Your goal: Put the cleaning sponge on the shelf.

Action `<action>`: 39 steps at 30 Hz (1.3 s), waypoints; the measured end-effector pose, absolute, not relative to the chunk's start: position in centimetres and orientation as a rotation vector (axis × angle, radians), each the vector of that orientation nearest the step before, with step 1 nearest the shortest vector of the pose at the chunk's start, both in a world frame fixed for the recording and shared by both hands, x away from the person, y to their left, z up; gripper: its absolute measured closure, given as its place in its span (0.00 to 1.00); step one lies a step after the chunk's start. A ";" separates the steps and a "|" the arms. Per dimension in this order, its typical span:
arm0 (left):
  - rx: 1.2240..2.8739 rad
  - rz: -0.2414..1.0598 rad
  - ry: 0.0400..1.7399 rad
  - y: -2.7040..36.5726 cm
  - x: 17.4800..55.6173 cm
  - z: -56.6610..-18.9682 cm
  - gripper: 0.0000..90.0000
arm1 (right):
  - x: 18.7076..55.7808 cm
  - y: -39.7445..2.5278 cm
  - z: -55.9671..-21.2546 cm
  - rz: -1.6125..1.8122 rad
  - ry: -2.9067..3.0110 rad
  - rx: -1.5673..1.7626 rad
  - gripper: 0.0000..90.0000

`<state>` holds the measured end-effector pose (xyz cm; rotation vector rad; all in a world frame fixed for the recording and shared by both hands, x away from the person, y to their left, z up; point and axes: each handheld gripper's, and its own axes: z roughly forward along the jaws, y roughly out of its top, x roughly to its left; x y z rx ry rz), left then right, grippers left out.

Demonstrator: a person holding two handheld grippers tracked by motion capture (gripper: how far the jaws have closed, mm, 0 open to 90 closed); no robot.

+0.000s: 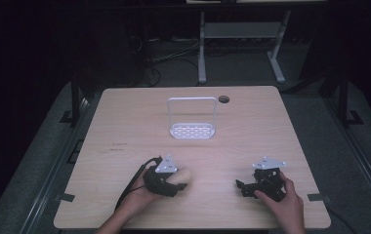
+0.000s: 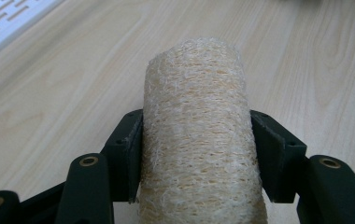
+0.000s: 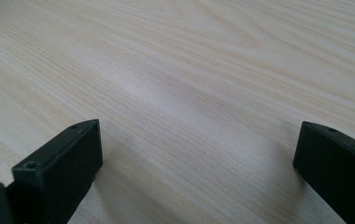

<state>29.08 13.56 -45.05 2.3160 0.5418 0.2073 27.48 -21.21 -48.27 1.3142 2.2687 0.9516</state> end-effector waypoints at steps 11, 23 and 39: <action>2.308 0.220 0.534 13.2 30.1 -44.4 0.46 | 27.5 -21.2 -48.3 0.951 2.269 1.314 0.01; 2.289 0.219 0.530 13.0 31.2 -43.7 0.46 | 27.5 -21.2 -48.3 0.951 2.269 1.314 0.01; 2.290 0.209 0.538 11.9 32.8 -43.6 0.46 | 27.5 -21.2 -48.3 0.951 2.269 1.314 0.01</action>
